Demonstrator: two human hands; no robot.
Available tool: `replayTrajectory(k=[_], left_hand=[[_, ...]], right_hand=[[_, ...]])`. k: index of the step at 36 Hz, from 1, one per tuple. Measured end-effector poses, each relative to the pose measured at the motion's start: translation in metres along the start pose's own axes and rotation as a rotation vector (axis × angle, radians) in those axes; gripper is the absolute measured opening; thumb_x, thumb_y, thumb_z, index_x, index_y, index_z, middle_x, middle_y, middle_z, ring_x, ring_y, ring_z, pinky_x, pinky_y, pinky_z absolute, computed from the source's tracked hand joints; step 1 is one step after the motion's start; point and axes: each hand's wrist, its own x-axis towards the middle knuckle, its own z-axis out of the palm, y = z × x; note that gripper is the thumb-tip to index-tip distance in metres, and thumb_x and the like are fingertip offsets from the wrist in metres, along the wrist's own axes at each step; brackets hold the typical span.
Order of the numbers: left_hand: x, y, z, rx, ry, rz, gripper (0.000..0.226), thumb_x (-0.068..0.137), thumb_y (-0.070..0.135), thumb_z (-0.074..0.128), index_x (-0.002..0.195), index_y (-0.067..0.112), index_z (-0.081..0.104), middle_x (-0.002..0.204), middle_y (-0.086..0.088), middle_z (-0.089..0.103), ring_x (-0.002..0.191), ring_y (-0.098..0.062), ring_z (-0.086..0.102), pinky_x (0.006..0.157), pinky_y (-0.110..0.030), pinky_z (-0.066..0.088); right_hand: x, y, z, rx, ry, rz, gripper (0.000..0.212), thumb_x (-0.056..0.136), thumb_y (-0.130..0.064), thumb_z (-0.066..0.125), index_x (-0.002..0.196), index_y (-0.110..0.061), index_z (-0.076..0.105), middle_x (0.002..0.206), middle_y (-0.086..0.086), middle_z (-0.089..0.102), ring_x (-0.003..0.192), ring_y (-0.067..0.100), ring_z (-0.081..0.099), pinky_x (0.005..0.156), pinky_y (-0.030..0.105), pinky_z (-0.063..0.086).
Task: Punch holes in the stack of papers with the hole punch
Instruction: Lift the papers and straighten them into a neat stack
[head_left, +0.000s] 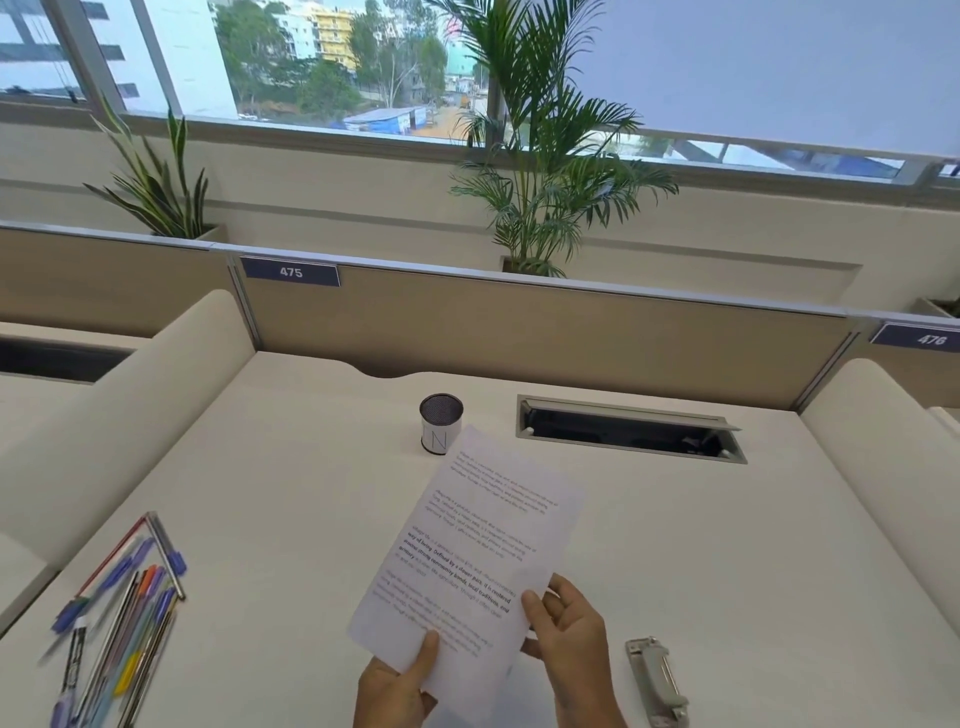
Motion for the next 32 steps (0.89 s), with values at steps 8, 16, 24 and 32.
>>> replayTrajectory(k=[8, 16, 24, 32], left_hand=[[0.003, 0.004, -0.007, 0.103, -0.033, -0.019, 0.039, 0.086, 0.001, 0.082, 0.12, 0.019, 0.074, 0.109, -0.009, 0.085, 0.101, -0.034, 0.078, 0.072, -0.045, 0.068], [0.001, 0.016, -0.005, 0.381, -0.159, 0.044, 0.035, 0.088, 0.017, 0.085, 0.121, 0.025, 0.077, 0.115, -0.004, 0.084, 0.098, -0.023, 0.082, 0.074, -0.043, 0.068], [-0.001, 0.007, 0.019, 0.456, -0.2, 0.088, 0.037, 0.091, 0.017, 0.083, 0.125, 0.03, 0.074, 0.118, 0.001, 0.082, 0.103, -0.021, 0.08, 0.074, -0.042, 0.068], [-0.007, -0.022, 0.054, 0.475, -0.238, 0.065, 0.039, 0.093, 0.013, 0.08, 0.128, 0.027, 0.072, 0.12, 0.0, 0.081, 0.11, -0.026, 0.077, 0.076, -0.045, 0.068]], right_hand=[[0.004, 0.002, -0.021, -0.18, 0.059, -0.009, 0.019, 0.103, -0.007, 0.066, 0.113, -0.022, 0.072, 0.101, -0.006, 0.085, 0.089, 0.016, 0.082, 0.072, 0.047, 0.07], [0.009, 0.006, -0.042, -0.279, 0.113, 0.03, 0.02, 0.102, -0.01, 0.065, 0.101, -0.029, 0.073, 0.097, -0.016, 0.083, 0.09, 0.017, 0.081, 0.076, 0.056, 0.067], [0.009, 0.002, -0.058, -0.141, 0.199, 0.085, 0.013, 0.102, -0.011, 0.067, 0.107, -0.022, 0.072, 0.095, -0.005, 0.085, 0.089, 0.021, 0.081, 0.074, 0.048, 0.068], [0.013, -0.01, -0.091, -0.158, 0.289, 0.135, 0.01, 0.102, -0.012, 0.065, 0.103, -0.019, 0.072, 0.095, 0.0, 0.084, 0.093, 0.026, 0.079, 0.076, 0.053, 0.066]])
